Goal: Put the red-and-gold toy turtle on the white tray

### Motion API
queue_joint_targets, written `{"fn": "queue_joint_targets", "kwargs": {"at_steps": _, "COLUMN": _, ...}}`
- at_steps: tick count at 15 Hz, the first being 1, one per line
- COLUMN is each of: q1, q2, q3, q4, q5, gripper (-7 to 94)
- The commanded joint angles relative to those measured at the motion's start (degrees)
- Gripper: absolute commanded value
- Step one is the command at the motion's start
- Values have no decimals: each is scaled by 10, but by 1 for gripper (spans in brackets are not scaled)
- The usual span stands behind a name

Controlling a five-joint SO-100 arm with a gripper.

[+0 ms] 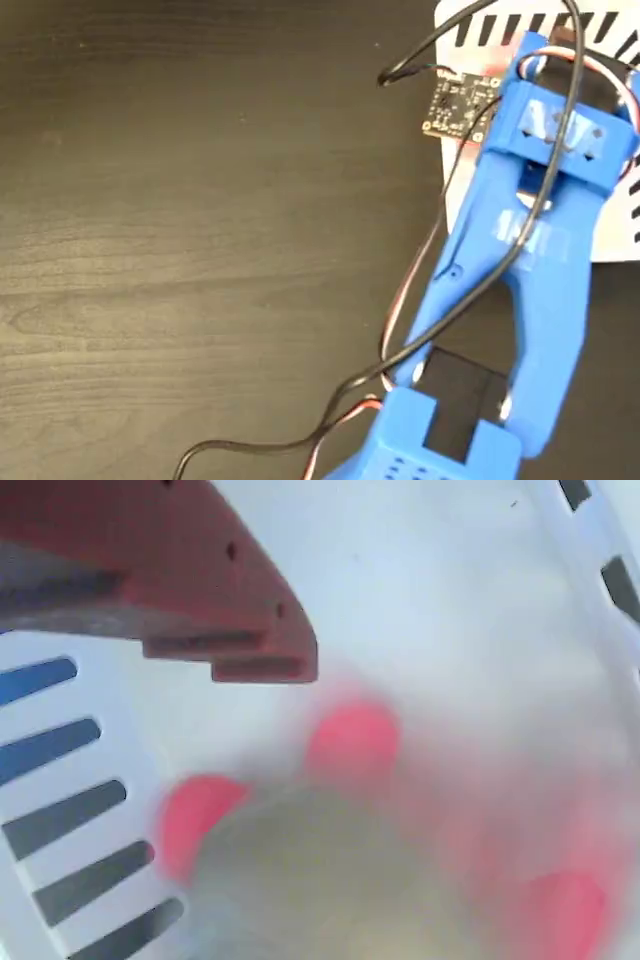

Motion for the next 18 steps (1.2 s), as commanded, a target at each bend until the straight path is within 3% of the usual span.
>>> {"fn": "queue_joint_targets", "kwargs": {"at_steps": 1, "q1": -3, "q2": 32, "q3": -2, "q4": 5, "q5": -7, "gripper": 65}}
{"fn": "queue_joint_targets", "kwargs": {"at_steps": 5, "q1": -6, "q2": 40, "q3": -4, "q4": 11, "q5": -2, "gripper": 64}}
{"fn": "queue_joint_targets", "kwargs": {"at_steps": 8, "q1": -11, "q2": 62, "q3": -43, "q4": 30, "q5": 11, "gripper": 54}}
{"fn": "queue_joint_targets", "kwargs": {"at_steps": 9, "q1": -13, "q2": 75, "q3": -59, "q4": 39, "q5": 15, "gripper": 44}}
{"fn": "queue_joint_targets", "kwargs": {"at_steps": 10, "q1": -18, "q2": 91, "q3": -74, "q4": 45, "q5": 28, "gripper": 26}}
{"fn": "queue_joint_targets", "kwargs": {"at_steps": 11, "q1": -25, "q2": 112, "q3": -85, "q4": 43, "q5": 47, "gripper": 1}}
{"fn": "queue_joint_targets", "kwargs": {"at_steps": 14, "q1": -80, "q2": 195, "q3": -94, "q4": 20, "q5": 89, "gripper": 0}}
{"fn": "queue_joint_targets", "kwargs": {"at_steps": 18, "q1": -218, "q2": 364, "q3": 45, "q4": -94, "q5": 132, "gripper": 0}}
